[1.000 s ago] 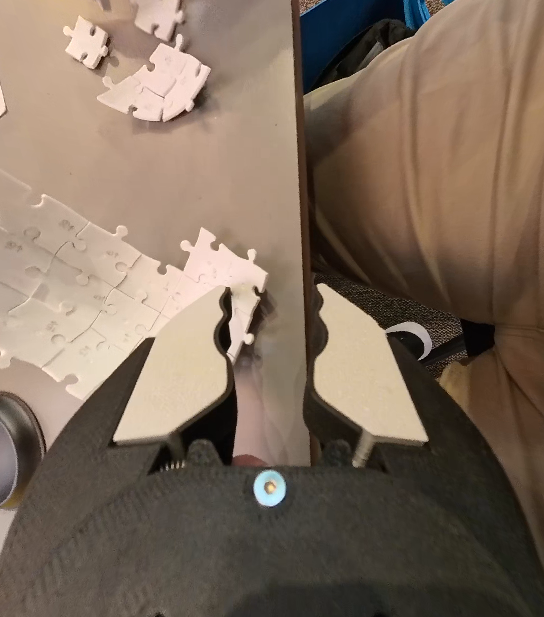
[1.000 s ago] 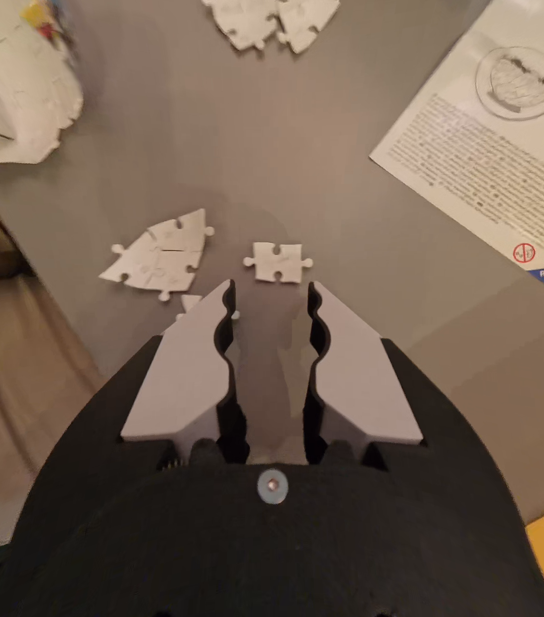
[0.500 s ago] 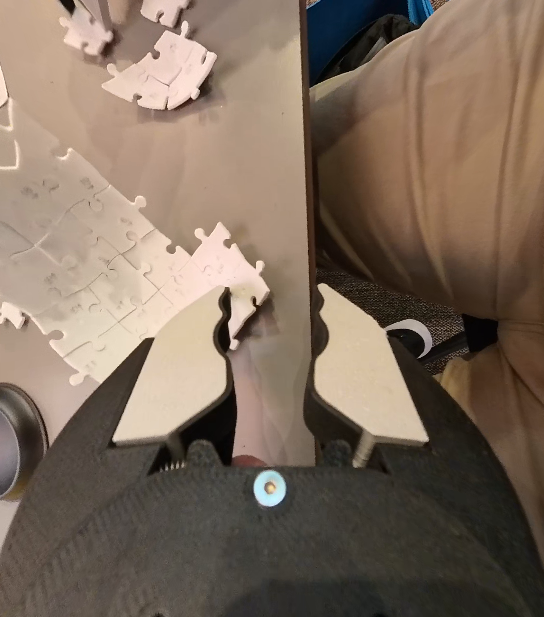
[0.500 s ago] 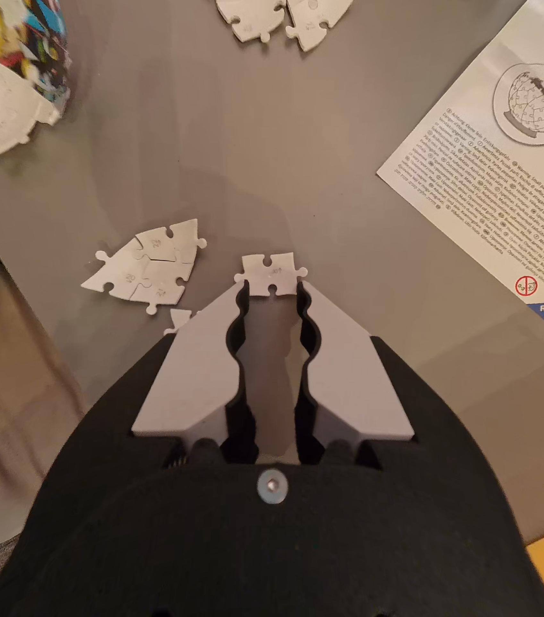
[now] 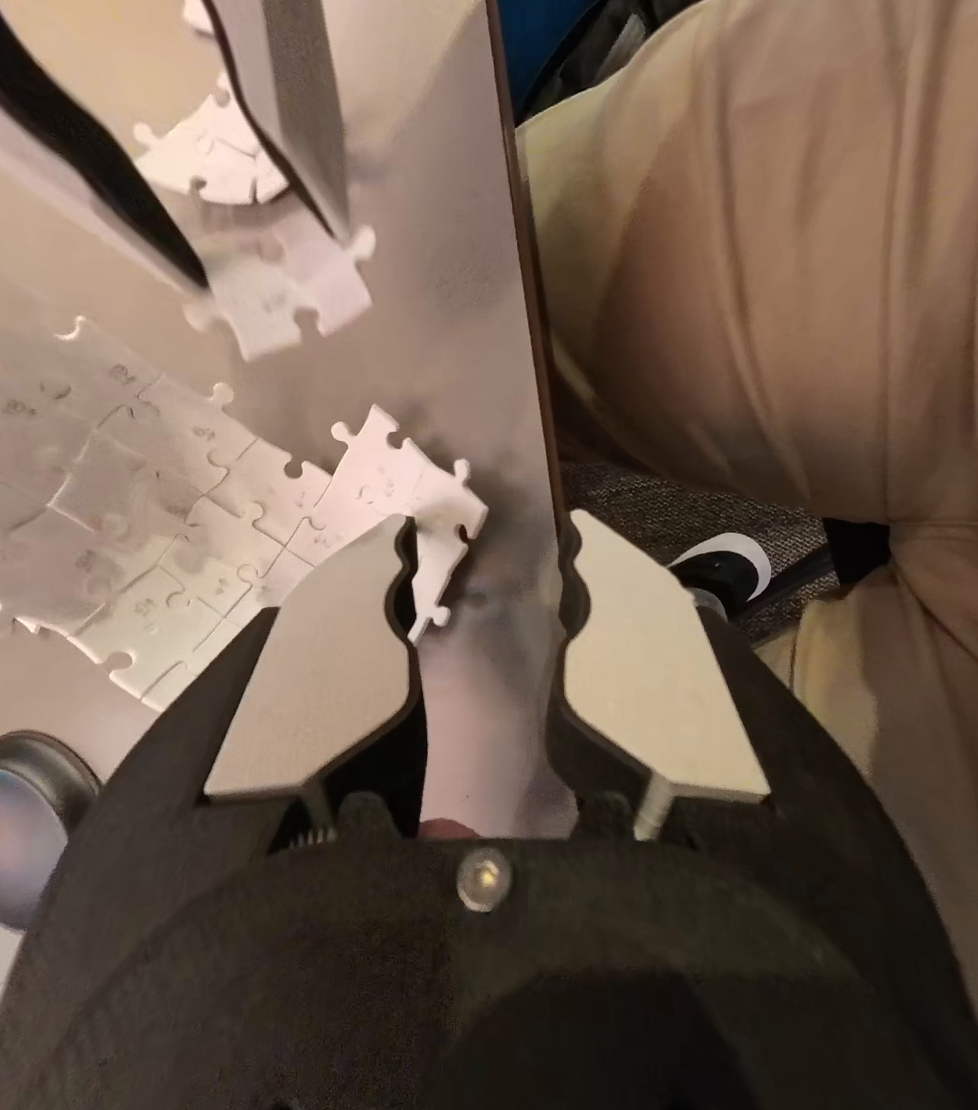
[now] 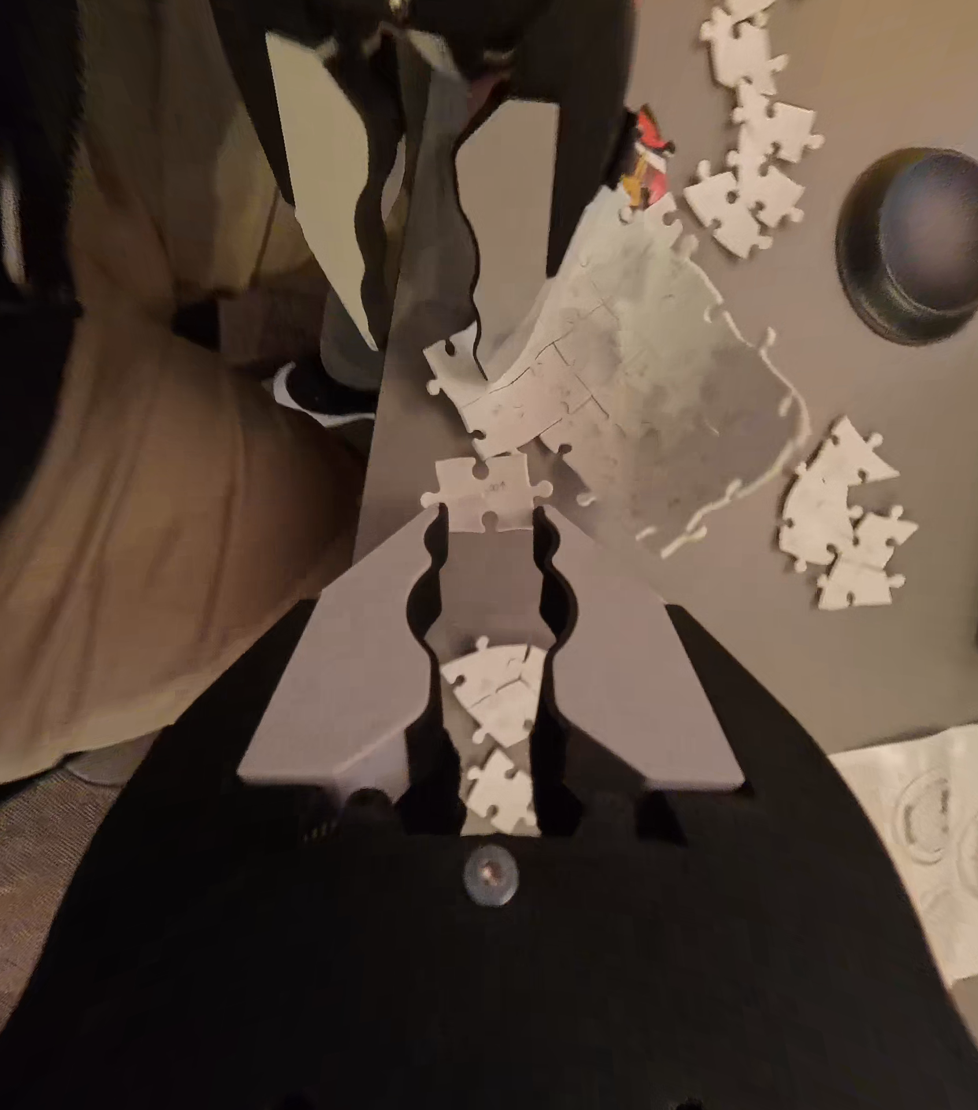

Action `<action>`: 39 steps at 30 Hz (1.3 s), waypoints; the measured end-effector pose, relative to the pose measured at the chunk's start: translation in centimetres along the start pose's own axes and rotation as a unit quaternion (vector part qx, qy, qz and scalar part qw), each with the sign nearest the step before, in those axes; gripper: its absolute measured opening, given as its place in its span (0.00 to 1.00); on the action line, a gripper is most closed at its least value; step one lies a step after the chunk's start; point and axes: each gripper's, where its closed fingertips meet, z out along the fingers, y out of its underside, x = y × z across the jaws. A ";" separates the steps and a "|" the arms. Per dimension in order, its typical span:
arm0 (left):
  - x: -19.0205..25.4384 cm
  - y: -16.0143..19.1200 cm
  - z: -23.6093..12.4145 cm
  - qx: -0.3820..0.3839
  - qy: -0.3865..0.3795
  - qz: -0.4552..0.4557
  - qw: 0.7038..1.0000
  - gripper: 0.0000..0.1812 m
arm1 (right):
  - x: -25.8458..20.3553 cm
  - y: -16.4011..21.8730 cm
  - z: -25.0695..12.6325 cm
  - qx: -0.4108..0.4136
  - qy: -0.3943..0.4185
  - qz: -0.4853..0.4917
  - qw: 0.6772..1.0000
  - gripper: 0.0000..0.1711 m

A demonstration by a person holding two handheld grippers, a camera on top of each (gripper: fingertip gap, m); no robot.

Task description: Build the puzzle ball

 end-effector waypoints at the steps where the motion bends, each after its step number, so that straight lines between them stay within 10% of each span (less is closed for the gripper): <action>1: 0.0 0.0 0.0 -0.002 0.004 0.002 1.000 0.25 | 0.0 -0.1 0.6 -0.009 -0.001 -0.019 1.000 0.16; 15: 0.1 0.4 0.1 -0.024 0.023 0.054 0.998 0.26 | 1.4 -0.1 2.9 -0.117 0.001 -0.168 0.979 0.16; 39: 0.2 0.6 -0.3 -0.013 0.029 0.084 0.996 0.27 | 1.1 1.9 1.7 -0.078 0.002 -0.081 0.994 0.19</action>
